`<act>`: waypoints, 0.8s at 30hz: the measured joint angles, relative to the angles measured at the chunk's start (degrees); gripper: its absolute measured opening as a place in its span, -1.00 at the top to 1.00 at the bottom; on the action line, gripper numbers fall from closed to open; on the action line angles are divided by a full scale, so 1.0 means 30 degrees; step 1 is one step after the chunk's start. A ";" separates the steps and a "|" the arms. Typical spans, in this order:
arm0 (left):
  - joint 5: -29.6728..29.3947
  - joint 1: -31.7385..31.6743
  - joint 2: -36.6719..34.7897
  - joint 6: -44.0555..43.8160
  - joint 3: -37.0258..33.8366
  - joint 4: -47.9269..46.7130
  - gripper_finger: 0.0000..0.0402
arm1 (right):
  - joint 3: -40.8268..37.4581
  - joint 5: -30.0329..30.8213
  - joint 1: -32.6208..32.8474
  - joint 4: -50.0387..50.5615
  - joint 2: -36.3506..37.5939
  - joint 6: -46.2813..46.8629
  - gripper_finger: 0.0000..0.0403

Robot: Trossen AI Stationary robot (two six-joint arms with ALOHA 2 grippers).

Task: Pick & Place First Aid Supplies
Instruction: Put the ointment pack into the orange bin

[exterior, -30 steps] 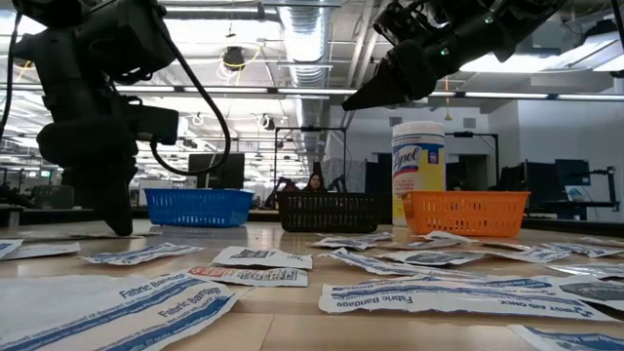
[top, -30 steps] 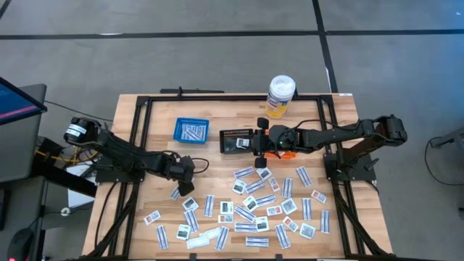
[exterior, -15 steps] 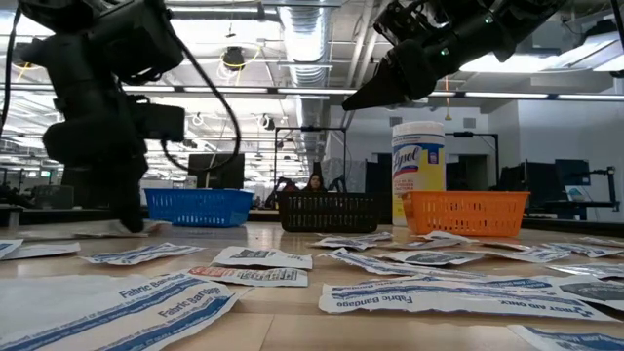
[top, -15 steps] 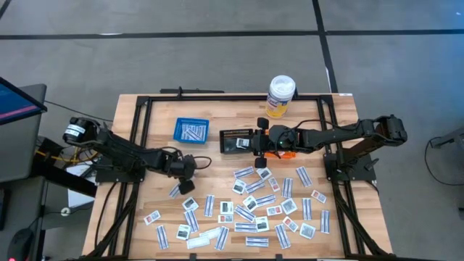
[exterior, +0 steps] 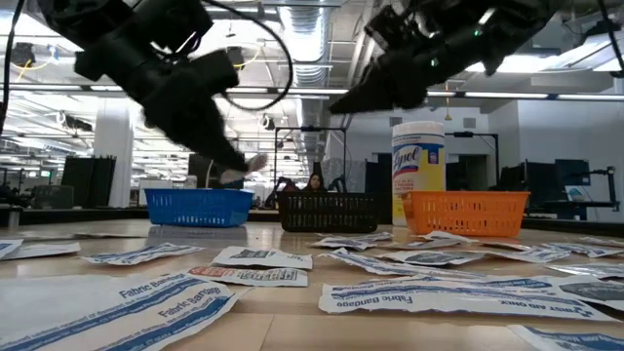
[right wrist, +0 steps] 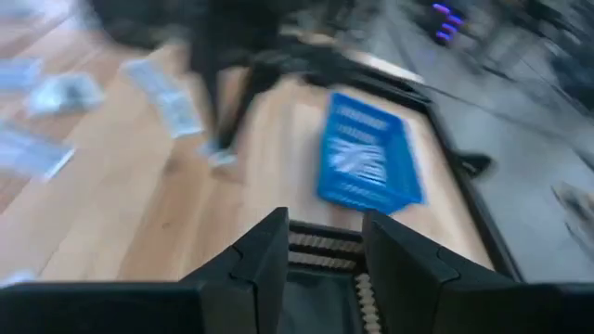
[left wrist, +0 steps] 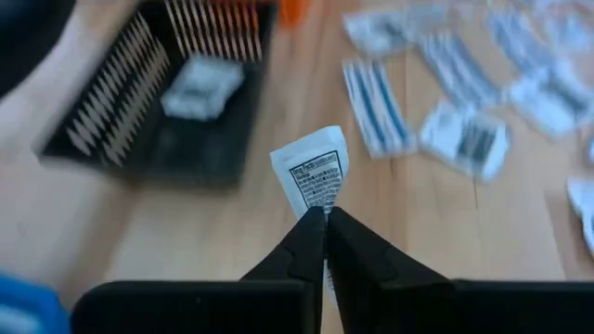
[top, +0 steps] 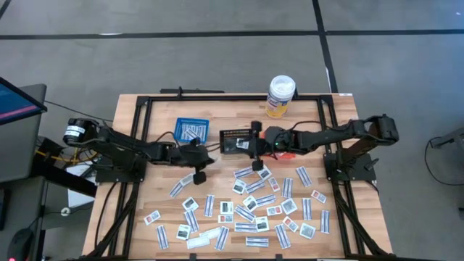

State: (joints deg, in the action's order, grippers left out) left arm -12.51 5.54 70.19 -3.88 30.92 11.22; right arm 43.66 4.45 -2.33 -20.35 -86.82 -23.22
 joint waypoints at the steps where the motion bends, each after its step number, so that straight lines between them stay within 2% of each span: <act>1: 0.0019 -0.0104 -0.0007 0.0056 0.0000 0.0465 0.93 | 0.0000 -0.0532 0.0096 -0.0353 -0.0423 -0.0893 0.34; 6: 0.1748 -0.0437 -0.0007 -0.0239 0.0007 0.2072 0.92 | 0.0137 -0.0990 0.0995 -0.2815 -0.2303 -0.4595 0.37; 12: 0.4223 -0.0438 -0.0007 -0.0298 0.0015 0.2734 0.93 | 0.1664 -0.1017 0.1416 -0.3423 -0.3947 -0.4940 0.43; 18: 0.4597 -0.0423 -0.0007 -0.0291 0.0007 0.2984 0.93 | 0.2863 -0.0987 0.1661 -0.3255 -0.5303 -0.4778 0.47; 24: 0.4481 -0.0430 -0.0015 -0.0298 0.0022 0.3237 0.92 | 0.3528 -0.0821 0.1690 -0.0452 -0.5266 -0.4893 0.47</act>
State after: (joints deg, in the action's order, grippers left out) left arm 0.93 4.25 70.15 -4.78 30.98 20.93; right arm 54.24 1.99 2.74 -21.70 -102.62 -37.90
